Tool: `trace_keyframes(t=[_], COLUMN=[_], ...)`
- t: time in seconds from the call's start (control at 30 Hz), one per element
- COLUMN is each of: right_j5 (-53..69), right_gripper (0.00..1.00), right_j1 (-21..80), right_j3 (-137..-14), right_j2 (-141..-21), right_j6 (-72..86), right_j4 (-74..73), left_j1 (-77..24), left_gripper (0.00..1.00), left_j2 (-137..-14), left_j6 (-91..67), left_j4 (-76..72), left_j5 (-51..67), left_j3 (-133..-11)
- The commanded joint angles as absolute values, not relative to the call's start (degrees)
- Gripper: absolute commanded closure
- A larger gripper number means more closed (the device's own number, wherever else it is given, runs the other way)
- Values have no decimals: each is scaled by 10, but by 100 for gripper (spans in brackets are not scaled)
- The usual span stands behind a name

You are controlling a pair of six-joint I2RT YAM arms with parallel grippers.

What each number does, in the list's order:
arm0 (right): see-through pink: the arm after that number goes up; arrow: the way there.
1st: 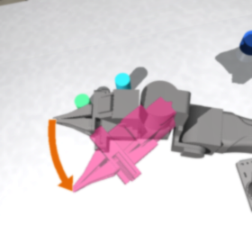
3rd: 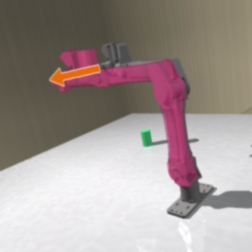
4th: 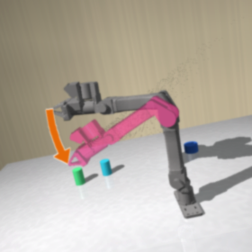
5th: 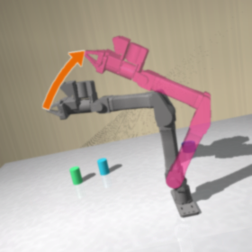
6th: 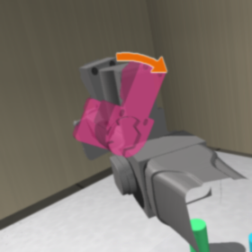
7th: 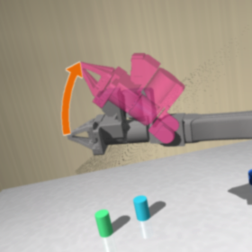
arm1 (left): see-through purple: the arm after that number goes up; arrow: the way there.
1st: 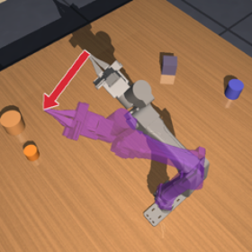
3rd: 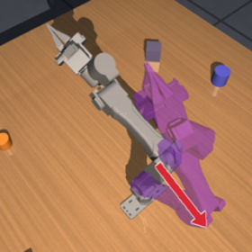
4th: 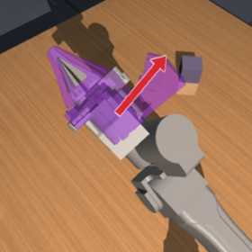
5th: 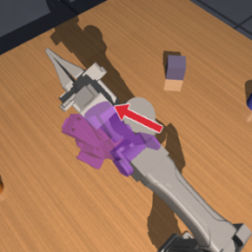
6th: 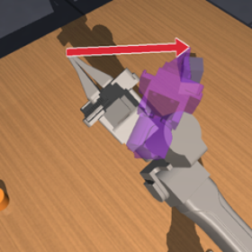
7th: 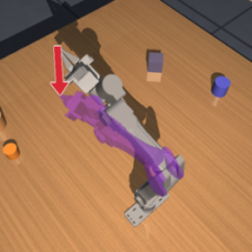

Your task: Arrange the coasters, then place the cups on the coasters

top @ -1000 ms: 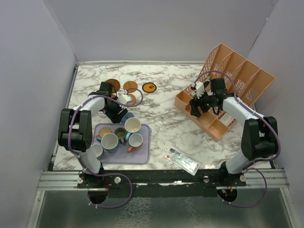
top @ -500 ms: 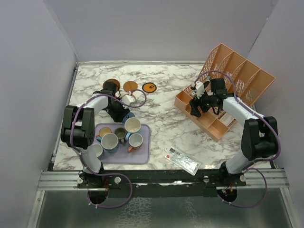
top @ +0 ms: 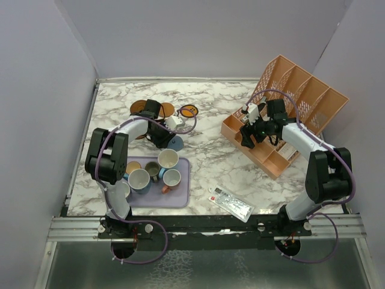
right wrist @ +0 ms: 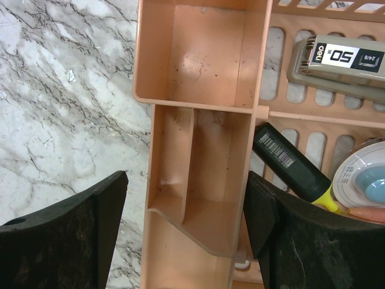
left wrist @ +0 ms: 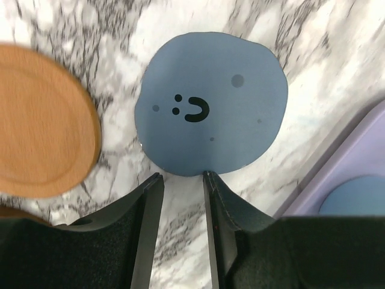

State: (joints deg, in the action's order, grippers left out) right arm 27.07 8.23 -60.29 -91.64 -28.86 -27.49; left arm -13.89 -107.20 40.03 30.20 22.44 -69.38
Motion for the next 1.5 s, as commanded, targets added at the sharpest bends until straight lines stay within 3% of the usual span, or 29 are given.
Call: trace_keyframes(t=[0.0,0.83,1.1,1.47], right_j5=[282,279,278,277], right_gripper=[24,24,24,24], right_j1=[81,81,81,81], right_j3=[-617,-617,-618,-617], right_j2=[-916,-917,-917,-916], right_j6=[-297,-300,-299,-300], right_j4=[-288,-289,-289,-290], left_j1=[-168,-211,-215,-268], left_gripper=[64,64,51,30], left_j2=[-1132,-1203,-1146,-1147], left_j6=[375,265,304,329], left_j4=[310,278,278,256], left_j5=[256,232,313,253], left_j3=[-685,-835,-830,-824])
